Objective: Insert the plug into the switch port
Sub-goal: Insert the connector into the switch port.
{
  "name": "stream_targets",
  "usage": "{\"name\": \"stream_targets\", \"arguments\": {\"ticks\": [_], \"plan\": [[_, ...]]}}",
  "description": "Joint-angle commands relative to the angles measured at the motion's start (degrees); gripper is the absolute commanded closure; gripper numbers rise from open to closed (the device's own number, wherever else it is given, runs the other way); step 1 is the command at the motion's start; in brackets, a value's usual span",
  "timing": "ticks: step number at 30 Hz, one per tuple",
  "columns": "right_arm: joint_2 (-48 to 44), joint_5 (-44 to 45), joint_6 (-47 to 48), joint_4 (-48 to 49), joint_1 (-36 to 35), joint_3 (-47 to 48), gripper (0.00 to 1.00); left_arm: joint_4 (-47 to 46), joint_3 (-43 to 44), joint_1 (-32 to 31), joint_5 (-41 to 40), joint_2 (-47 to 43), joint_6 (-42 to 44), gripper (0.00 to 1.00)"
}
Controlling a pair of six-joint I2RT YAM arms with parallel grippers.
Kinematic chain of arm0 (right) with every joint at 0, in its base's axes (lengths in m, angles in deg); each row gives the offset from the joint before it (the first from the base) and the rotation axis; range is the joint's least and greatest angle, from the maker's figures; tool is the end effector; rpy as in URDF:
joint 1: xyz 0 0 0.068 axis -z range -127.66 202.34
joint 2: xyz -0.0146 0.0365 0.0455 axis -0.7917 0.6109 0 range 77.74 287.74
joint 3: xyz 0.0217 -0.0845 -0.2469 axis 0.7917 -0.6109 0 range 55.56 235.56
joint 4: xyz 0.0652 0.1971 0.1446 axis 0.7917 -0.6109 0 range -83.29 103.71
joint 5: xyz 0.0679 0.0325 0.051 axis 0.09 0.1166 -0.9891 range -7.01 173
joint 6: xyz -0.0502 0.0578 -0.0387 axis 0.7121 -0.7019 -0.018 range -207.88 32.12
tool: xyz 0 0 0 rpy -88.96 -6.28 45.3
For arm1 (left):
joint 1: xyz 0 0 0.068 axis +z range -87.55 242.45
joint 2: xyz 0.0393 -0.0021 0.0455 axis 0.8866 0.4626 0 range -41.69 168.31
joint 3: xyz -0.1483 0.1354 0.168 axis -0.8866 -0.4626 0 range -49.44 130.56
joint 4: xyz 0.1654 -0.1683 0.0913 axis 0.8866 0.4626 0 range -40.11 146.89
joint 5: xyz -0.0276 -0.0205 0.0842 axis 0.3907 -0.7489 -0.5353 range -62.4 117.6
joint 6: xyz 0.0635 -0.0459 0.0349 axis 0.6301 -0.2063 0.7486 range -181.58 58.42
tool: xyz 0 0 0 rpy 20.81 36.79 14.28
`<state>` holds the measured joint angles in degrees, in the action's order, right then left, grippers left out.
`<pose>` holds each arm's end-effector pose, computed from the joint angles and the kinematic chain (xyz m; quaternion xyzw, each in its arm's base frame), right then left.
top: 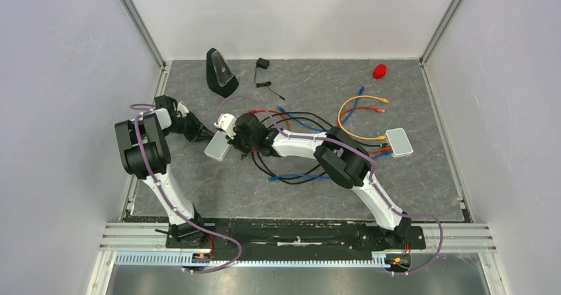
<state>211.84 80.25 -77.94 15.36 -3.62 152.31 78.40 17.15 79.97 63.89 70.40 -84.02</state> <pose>0.3000 0.4505 0.1122 -0.4930 0.7405 0.1980 0.4116 0.3572 0.0657 0.0916 -0.2809 0.8992 -0.3138 0.1188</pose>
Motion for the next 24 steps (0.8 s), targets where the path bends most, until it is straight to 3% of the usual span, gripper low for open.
{"name": "stream_targets", "arguments": {"ticks": [1, 8, 16, 20, 24], "plan": [[2.74, -2.18, 7.36, 4.74, 0.75, 3.6, 1.0, -0.92, -1.32, -1.16, 6.15, 1.55, -1.04, 0.84], [5.18, -6.66, 7.82, 11.12, 0.94, 7.04, 1.0, -4.4, -5.28, -4.88, 10.32, 2.28, -3.53, 0.88], [8.22, -5.4, 7.65, 12.08, 2.73, 13.18, 1.0, -4.31, -5.23, -5.26, 6.94, -0.59, -4.71, 0.9], [8.03, -4.26, 7.1, 11.97, 3.31, 13.8, 0.99, -3.76, -4.12, -3.09, 1.22, -2.56, -5.41, 0.88], [6.93, -3.51, 7.55, 11.76, 3.79, 12.1, 0.91, -4.25, -2.27, 0.71, -4.71, -6.14, -7.63, 0.81]]}}
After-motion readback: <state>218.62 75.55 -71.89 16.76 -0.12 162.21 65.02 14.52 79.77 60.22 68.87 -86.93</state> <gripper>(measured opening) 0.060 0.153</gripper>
